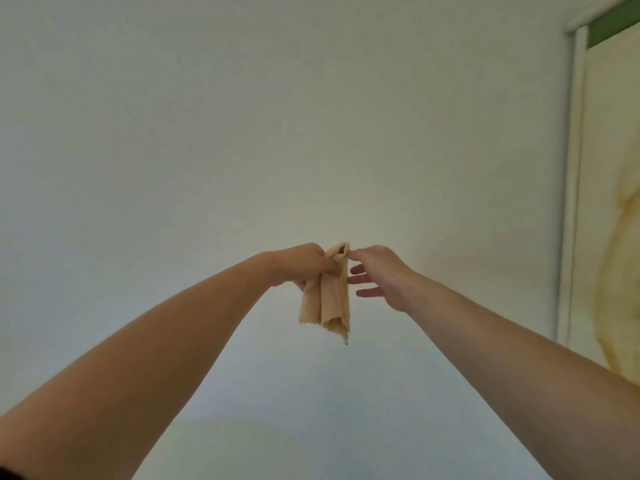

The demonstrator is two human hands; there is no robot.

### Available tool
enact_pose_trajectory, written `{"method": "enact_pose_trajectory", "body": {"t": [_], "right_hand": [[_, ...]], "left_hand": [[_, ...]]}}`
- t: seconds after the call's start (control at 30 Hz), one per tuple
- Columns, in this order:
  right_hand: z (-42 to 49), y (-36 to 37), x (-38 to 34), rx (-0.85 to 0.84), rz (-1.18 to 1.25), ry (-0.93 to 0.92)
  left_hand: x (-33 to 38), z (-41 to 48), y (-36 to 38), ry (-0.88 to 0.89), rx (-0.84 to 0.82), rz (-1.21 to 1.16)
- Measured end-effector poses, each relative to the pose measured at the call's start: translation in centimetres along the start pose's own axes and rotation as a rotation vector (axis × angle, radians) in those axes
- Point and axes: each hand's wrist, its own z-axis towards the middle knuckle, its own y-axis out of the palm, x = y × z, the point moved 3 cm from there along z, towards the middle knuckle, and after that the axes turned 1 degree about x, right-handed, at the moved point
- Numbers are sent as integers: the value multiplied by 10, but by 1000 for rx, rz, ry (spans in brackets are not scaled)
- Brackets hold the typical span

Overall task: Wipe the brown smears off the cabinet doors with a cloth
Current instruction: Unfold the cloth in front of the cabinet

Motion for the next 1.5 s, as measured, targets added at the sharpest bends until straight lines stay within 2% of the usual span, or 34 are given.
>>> {"method": "enact_pose_trajectory", "body": {"t": [0.2,0.33,0.57,0.83,0.93,1.3,1.5], "right_hand": [[-28,-112,21,229,-193,-40],[-58,-185,32,274,-265,31],[-113,-293,50,497,-385,48],[-142,-369,50,840,-805,129],[-150,-393,46,949,-925,189],[-155,-438,52,1150,-991,343],[-163,-449,44,1222,-953,318]], "left_hand": [[81,49,79,132,-112,-59],[143,79,139,267,-219,-156],[247,106,244,449,-489,-344],[337,138,324,510,-780,-659],[363,144,346,565,-891,-698],[405,161,388,817,-1187,-572],[420,164,392,877,-1200,-509]]}}
